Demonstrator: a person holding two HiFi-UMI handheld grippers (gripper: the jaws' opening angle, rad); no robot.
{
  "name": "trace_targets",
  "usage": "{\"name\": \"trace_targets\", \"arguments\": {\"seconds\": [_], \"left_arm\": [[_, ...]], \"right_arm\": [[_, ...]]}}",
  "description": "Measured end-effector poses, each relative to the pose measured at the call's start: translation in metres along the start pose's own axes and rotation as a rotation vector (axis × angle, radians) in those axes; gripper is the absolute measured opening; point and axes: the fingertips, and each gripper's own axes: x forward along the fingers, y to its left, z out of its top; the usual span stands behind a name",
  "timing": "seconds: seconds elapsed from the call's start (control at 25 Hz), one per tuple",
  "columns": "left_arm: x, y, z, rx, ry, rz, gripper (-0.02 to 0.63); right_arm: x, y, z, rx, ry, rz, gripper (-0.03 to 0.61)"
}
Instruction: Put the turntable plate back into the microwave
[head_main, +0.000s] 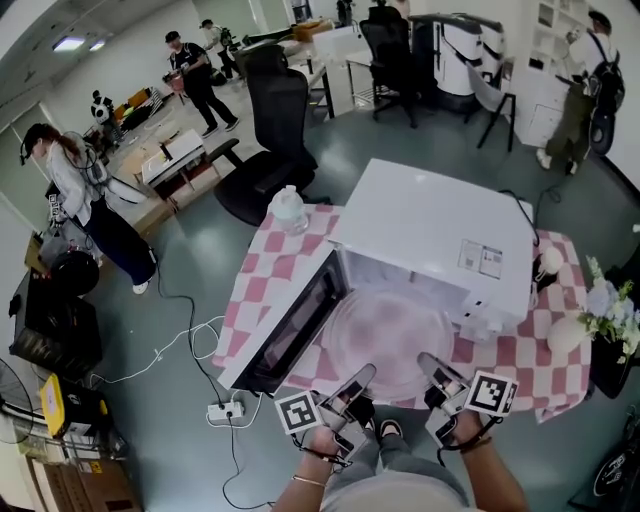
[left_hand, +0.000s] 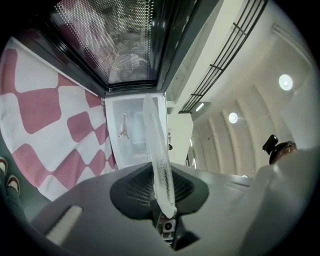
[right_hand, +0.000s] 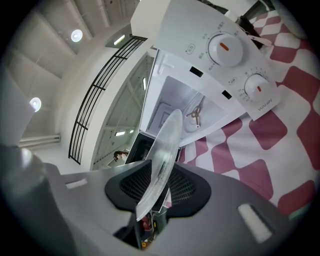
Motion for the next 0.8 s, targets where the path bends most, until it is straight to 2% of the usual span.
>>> {"name": "trace_targets", "arguments": {"seconds": [0.16,0.32,0.48,0.8], "left_arm": [[0.004,0.012,0.001,-0.002,0.020,0.014,0.044],[0.007,0.024,0.002,0.010,0.041,0.012,0.044],[0.012,0.037,0.001,0.009,0.049,-0.003,0.043],[0.023,0.051,-0.001,-0.023,0.048,-0.021,0.038]], "right_arm": [[0.007,-0.007,0.002,-0.024,-0.008,0.019,0.092],[0.012,-0.018,0.000,0.006,-0.011,0.018,0.092],[0.023,-0.016,0.006,-0.081,-0.012,0.115,0.092],[0.026,-0.038,0.009,-0.051,-0.016,0.075,0.092]]}}
